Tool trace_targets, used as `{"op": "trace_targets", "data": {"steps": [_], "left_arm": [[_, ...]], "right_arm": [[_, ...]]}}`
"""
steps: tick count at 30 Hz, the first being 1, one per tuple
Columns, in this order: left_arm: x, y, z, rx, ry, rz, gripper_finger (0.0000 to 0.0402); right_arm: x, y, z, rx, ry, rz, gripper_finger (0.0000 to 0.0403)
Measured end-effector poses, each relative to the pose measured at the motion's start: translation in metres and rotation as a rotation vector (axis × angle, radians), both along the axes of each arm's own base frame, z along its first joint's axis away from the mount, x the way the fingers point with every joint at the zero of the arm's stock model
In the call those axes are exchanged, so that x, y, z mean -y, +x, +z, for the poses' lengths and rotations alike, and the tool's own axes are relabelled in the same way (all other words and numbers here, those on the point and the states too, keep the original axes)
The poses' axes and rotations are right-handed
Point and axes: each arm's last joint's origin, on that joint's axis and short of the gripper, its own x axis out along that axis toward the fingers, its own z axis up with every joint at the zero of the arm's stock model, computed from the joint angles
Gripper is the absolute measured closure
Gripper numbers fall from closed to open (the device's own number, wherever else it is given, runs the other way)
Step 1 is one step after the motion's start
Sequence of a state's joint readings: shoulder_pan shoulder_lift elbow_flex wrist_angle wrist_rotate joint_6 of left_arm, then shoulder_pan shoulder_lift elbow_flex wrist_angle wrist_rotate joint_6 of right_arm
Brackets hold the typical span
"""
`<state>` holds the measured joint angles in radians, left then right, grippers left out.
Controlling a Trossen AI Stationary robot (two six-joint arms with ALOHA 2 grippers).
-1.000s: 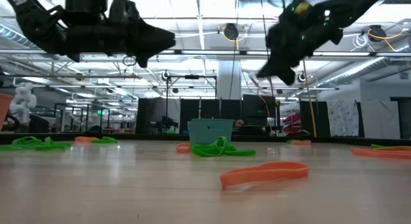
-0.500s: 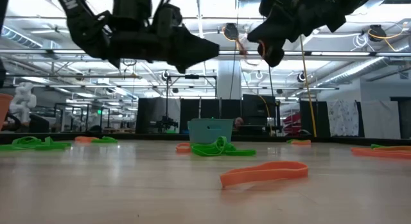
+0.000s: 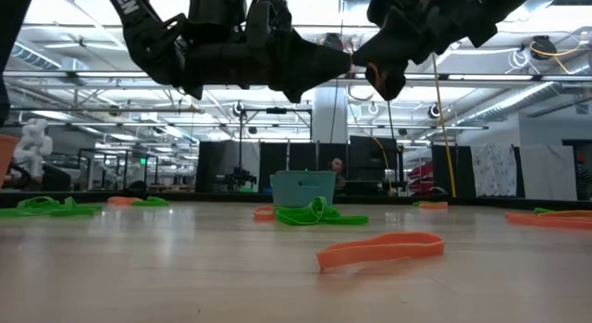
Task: Sort rubber bands into baskets
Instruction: Put the orange rubber band into the orange bin
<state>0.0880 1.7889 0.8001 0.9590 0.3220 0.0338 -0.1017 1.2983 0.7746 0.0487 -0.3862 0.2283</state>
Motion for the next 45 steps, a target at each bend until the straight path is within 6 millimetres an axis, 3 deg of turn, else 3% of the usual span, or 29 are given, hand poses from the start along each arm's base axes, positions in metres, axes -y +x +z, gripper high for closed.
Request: {"op": "trace_targets", "data": {"steps": [7,41,45], "left_arm": [[0.0024,0.0011,-0.0029,-0.011,-0.003,-0.069,0.0279],[-0.0054,0.0006,-0.0082,-0.067,-0.009,-0.011,0.028],[-0.0061,0.0008,-0.0082,-0.067,-0.007,0.012,0.031]], "right_arm": [[0.0011,0.0016,-0.0029,-0.013,-0.01,-0.022,0.0402],[0.0034,-0.0031,-0.0064,-0.084,-0.043,-0.114,0.0403],[0.0034,-0.0031,-0.0064,-0.083,-0.042,-0.114,0.0403]]}}
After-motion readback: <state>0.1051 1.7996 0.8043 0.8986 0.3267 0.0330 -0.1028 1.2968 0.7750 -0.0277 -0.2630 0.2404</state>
